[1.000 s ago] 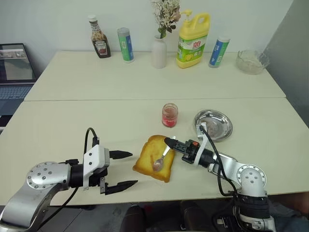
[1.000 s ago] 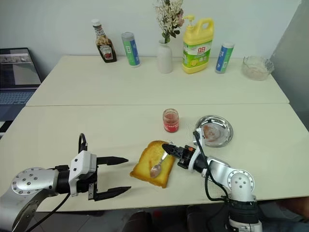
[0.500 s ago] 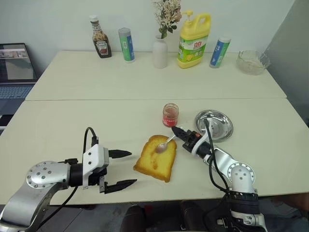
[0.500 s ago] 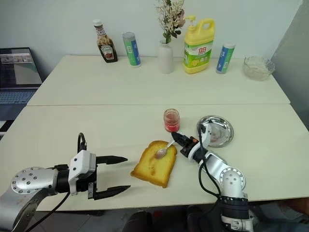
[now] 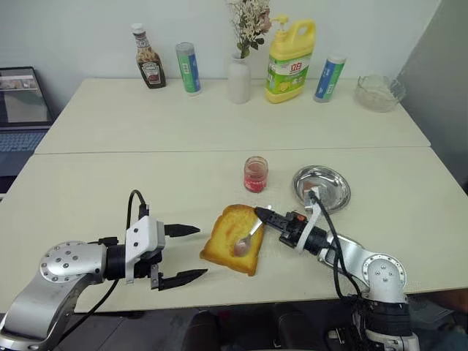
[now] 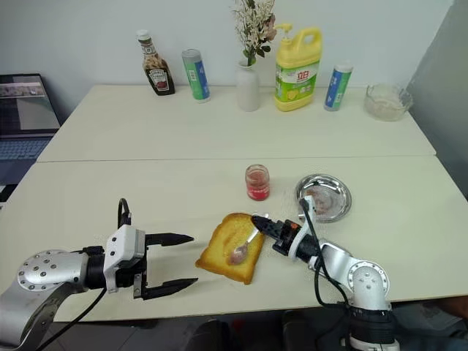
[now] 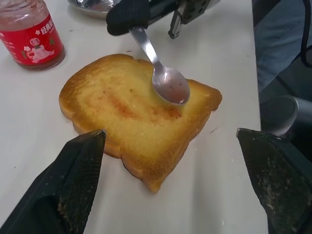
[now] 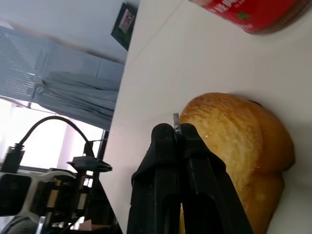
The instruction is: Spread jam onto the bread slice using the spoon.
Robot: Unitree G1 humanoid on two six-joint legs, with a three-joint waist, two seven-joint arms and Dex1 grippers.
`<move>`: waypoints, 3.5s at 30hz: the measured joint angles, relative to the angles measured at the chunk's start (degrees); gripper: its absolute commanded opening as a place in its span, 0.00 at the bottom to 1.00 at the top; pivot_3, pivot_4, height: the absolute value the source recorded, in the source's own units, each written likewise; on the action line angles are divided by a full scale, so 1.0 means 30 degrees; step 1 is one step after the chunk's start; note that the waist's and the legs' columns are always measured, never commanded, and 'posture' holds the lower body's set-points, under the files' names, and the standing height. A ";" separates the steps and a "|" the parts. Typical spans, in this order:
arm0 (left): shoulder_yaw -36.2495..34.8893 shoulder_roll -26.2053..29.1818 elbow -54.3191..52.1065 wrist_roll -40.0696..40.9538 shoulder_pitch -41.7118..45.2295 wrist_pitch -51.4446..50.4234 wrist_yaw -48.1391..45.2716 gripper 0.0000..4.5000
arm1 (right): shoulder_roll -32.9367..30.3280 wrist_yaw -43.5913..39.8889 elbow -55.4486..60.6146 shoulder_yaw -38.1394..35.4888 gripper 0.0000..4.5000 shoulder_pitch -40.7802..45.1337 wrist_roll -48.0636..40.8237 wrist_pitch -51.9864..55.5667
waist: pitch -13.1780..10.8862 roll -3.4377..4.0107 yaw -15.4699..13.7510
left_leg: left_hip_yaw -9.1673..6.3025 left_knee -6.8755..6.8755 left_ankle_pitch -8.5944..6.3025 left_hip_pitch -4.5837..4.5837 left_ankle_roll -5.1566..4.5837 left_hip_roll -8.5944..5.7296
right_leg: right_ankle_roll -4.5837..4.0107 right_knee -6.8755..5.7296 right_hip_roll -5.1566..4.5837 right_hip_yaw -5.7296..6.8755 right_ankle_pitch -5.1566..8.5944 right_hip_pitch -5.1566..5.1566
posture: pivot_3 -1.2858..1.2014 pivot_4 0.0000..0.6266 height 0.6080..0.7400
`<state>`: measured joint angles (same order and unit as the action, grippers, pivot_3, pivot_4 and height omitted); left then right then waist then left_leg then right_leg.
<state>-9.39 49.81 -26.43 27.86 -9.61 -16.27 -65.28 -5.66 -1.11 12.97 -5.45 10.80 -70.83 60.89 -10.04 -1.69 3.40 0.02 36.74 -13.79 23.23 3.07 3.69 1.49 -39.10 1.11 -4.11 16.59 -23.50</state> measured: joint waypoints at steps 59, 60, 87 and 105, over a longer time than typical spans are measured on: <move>0.0083 -0.0333 0.0121 -0.0170 0.1010 -0.0215 0.0791 1.00 | 0.0648 0.0844 0.0364 -0.1733 0.01 0.0623 0.1252 -0.1425 | 0.0000 0.0001 -0.0027 | 0.0004 -0.0004 0.0000 -0.0018 0.0000 0.0002 | -0.0005 -0.0005 -0.0001 -0.0002 -0.0007 0.0009 | 0.52 0.24 1.00; 0.0091 -0.0423 0.0122 -0.0039 0.1204 -0.0343 0.0897 1.00 | 0.0622 0.0829 0.0512 -0.1702 0.01 0.0626 0.1252 -0.1432 | -0.0002 0.0004 -0.0027 | 0.0005 -0.0005 0.0000 -0.0019 0.0000 0.0002 | 0.0003 -0.0009 0.0000 -0.0002 -0.0003 0.0009 | 0.52 0.24 1.00; 0.5307 -0.2419 -0.0252 0.0173 1.0909 -0.4013 0.2438 1.00 | -0.4987 0.0204 -0.2333 -0.6680 0.01 0.1891 0.2571 -0.6844 | -0.0005 0.0005 -0.0110 | 0.0007 0.0046 0.0002 0.0013 -0.0002 -0.0015 | -0.0013 0.0007 0.0022 -0.0017 -0.0053 0.0027 | 0.52 0.24 1.00; 0.6122 -0.3638 0.0515 -0.0851 1.1621 -0.3892 0.2407 1.00 | -0.5587 -0.3293 -0.8801 -0.6843 0.29 0.4086 0.6865 -0.9286 | -0.0009 0.0017 -0.0192 | 0.0010 0.0053 0.0002 0.0011 0.0000 -0.0015 | -0.0036 0.0007 0.0021 -0.0021 -0.0067 0.0036 | 0.52 0.24 1.00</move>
<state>8.98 38.90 -24.88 25.31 25.26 -27.95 -58.06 -22.42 -10.99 -13.43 -25.97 23.06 -50.23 33.03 -10.07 -1.64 2.82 0.05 36.90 -13.78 23.26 3.07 3.65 1.38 -39.08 1.17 -4.18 16.39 -23.40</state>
